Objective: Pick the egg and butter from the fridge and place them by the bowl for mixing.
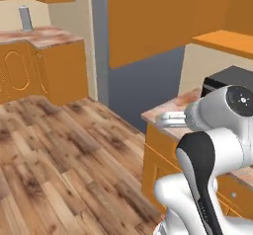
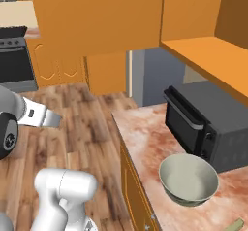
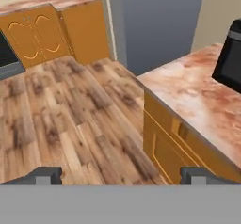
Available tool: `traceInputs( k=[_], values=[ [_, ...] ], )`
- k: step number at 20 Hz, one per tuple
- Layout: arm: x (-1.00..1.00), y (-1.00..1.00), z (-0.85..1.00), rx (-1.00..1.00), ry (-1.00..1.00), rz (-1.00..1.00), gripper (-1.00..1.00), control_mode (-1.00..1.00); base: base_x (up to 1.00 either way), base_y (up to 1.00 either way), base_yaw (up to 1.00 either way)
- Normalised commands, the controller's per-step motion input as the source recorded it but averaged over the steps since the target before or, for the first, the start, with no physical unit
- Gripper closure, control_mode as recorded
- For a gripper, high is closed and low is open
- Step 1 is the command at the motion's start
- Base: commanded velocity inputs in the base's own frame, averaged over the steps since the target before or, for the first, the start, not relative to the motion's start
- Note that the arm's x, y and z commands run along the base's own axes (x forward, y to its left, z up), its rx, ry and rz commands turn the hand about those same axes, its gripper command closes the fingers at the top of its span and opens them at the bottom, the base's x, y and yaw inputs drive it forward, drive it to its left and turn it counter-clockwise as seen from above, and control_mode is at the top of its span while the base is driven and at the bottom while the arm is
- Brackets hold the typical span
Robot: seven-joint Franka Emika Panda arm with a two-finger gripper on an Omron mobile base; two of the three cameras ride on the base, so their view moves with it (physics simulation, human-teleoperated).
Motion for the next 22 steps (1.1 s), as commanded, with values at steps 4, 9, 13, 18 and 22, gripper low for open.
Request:
traceInputs(
  k=[4,9,13,18,22],
  values=[
    [0.0,0.0,0.0,0.0,0.0,0.0,-1.0,1.0,1.0,0.58,0.45],
    [0.0,0.0,0.0,0.0,0.0,0.0,-1.0,1.0,0.94,0.7,0.43],
    [0.0,0.0,0.0,0.0,0.0,0.0,-1.0,1.0,0.64,1.0,0.33],
    [0.0,0.0,0.0,0.0,0.0,0.0,-1.0,1.0,0.53,1.0,0.3],
    [0.0,0.0,0.0,0.0,0.0,0.0,-1.0,1.0,0.82,1.0,0.25]
  ],
)
